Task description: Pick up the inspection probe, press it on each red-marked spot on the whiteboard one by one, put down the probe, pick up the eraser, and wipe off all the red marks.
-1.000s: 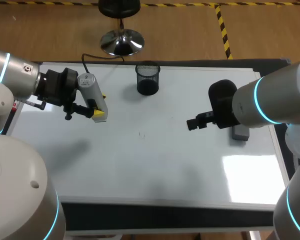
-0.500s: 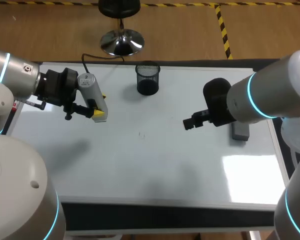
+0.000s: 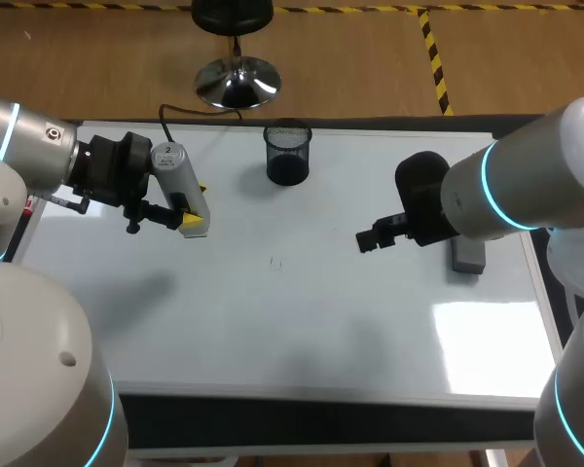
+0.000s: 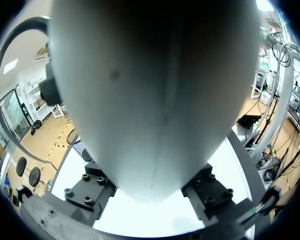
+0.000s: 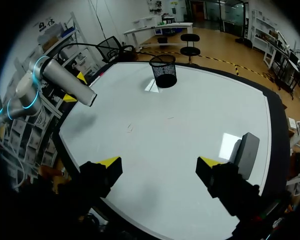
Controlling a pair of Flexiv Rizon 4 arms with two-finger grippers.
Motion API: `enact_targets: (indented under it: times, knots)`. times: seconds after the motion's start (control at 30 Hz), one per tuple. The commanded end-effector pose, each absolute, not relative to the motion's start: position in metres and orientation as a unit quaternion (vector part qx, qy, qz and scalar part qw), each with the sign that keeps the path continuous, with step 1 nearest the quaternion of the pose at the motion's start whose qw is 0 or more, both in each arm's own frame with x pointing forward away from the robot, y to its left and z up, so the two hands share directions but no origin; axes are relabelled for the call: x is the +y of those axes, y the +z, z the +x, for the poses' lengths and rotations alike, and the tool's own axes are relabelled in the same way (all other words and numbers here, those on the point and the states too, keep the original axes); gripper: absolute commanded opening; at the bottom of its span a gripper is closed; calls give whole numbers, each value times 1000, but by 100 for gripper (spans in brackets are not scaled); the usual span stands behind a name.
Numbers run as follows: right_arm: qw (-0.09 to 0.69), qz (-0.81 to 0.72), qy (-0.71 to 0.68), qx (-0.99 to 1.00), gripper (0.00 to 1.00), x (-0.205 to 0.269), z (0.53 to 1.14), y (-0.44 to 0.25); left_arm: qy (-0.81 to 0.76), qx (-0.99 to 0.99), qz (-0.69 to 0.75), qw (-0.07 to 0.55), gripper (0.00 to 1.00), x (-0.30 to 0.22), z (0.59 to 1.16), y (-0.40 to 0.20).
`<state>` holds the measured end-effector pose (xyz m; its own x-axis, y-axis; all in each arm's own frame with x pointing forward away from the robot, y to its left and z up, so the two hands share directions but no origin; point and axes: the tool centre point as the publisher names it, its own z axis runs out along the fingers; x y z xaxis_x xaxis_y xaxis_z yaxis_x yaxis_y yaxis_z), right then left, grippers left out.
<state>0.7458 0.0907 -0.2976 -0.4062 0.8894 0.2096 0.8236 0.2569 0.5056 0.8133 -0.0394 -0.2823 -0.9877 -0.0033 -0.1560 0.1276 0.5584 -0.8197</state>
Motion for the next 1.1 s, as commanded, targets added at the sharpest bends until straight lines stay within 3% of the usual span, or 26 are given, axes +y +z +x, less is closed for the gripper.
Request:
enact_targets:
  times: [0.03,1.1]
  knots:
    - [59,542,279,791,100,90,746,-297,-469,879,36,72,0,-39,813,-281]
    - [59,542,279,791,100,90,746,-297,-489,871,41,33,0,-33,874,-273]
